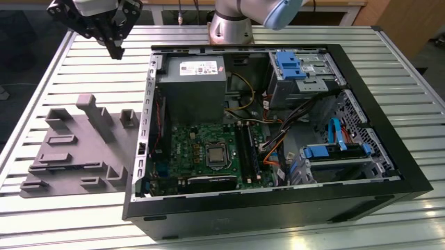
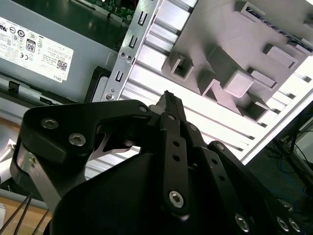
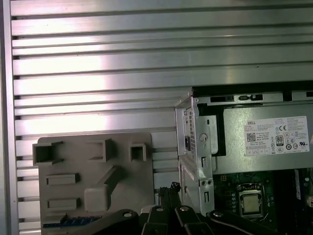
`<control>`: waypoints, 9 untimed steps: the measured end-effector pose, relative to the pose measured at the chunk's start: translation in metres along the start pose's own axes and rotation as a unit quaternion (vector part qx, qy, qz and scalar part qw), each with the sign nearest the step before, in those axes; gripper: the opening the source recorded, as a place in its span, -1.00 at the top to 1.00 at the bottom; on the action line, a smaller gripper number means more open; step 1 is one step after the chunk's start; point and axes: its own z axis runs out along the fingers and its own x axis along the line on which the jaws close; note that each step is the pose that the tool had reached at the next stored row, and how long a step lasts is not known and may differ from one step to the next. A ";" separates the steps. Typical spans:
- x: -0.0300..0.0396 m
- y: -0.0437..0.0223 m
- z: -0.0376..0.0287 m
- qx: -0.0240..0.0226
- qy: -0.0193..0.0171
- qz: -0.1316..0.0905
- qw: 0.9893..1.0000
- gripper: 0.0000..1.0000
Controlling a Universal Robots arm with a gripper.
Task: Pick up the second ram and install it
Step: 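Reach for the second ram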
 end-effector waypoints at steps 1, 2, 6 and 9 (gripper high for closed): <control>0.0007 -0.0001 0.0000 0.000 0.000 0.000 1.000 0.79; 0.0014 -0.0001 0.0000 0.000 0.000 0.000 1.000 0.79; 0.0046 -0.0004 -0.0001 0.000 0.000 0.000 1.000 0.79; 0.0070 -0.0005 -0.0002 0.000 0.000 0.000 1.000 0.79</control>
